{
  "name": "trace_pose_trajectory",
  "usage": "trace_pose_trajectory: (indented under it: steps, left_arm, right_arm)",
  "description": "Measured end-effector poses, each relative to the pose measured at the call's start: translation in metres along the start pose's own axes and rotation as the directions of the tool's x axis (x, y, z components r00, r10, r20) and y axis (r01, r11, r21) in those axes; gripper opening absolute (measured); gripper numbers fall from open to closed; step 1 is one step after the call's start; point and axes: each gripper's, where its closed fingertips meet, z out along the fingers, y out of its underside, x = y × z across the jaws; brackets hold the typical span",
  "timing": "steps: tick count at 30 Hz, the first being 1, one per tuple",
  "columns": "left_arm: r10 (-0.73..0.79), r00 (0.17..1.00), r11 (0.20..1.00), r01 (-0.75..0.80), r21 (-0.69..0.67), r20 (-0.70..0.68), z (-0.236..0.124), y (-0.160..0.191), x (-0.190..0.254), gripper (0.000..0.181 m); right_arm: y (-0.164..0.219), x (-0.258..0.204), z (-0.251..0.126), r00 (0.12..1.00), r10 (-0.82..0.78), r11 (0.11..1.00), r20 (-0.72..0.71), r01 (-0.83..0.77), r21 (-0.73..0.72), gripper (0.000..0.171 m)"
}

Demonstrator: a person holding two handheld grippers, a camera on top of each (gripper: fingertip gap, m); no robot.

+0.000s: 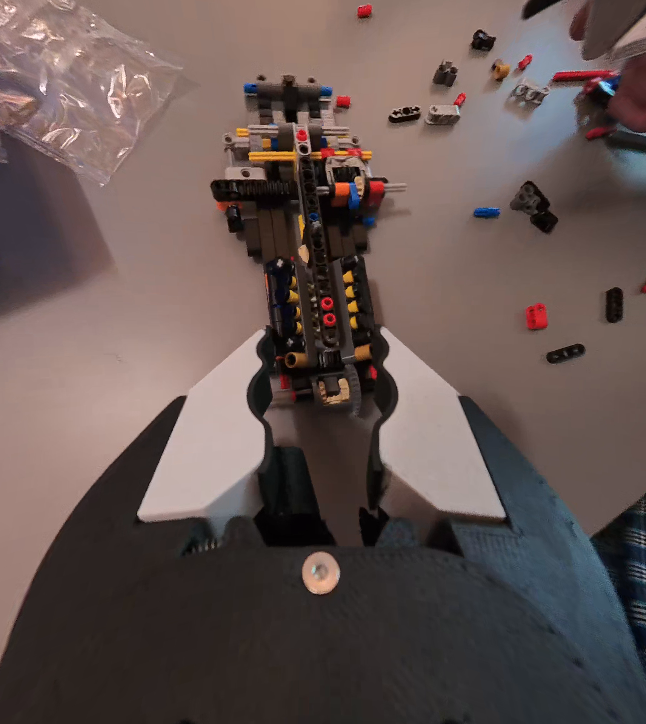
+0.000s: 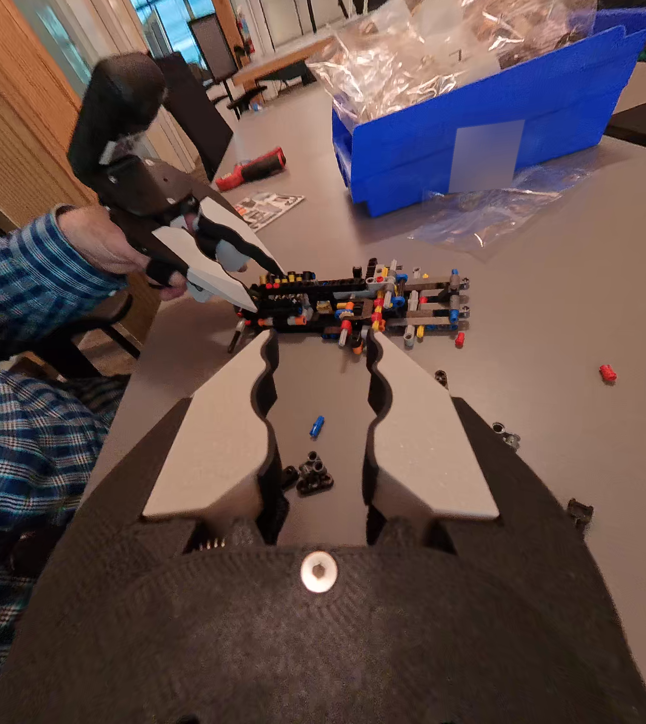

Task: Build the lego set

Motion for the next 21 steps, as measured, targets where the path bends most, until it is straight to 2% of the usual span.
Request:
trace_pose_trajectory:
  steps: [7,10,12,14,17,19,21]
  left_arm:
    - [-0.017,0.999,0.998,0.019,0.060,-0.032,-0.011,0.000,0.006,0.049]
    - [-0.033,0.999,0.995,0.035,0.098,-0.024,-0.019,-0.003,0.000,0.052]
    - [-0.020,1.000,0.994,0.020,0.106,-0.009,-0.021,-0.003,-0.004,0.053]
    - [0.002,1.000,0.994,-0.002,0.106,0.000,-0.021,-0.003,-0.004,0.054]
    - [0.030,0.999,0.993,-0.029,0.115,-0.012,-0.020,-0.004,0.001,0.053]
    - [0.041,0.999,0.991,-0.039,0.127,-0.010,-0.020,-0.005,0.002,0.053]
    - [0.052,0.999,0.989,-0.050,0.139,-0.015,-0.019,-0.006,0.003,0.053]
  right_arm:
    - [0.002,-0.007,-0.005,0.997,-0.077,0.997,-0.027,0.077,-0.026,0.043]
    - [0.008,-0.011,-0.014,0.983,-0.167,0.980,-0.070,0.158,-0.118,0.038]
    - [0.023,-0.013,-0.017,0.971,-0.224,0.951,-0.086,0.198,-0.239,0.026]
    - [0.040,-0.009,-0.020,0.953,-0.280,0.906,-0.113,0.224,-0.359,0.023]
    - [0.042,-0.002,-0.032,0.944,-0.282,0.903,-0.172,0.201,-0.380,0.020]
    - [0.041,0.003,-0.046,0.941,-0.274,0.903,-0.200,0.180,-0.391,0.024]
    - [0.047,0.001,-0.056,0.943,-0.282,0.880,-0.176,0.181,-0.440,0.027]
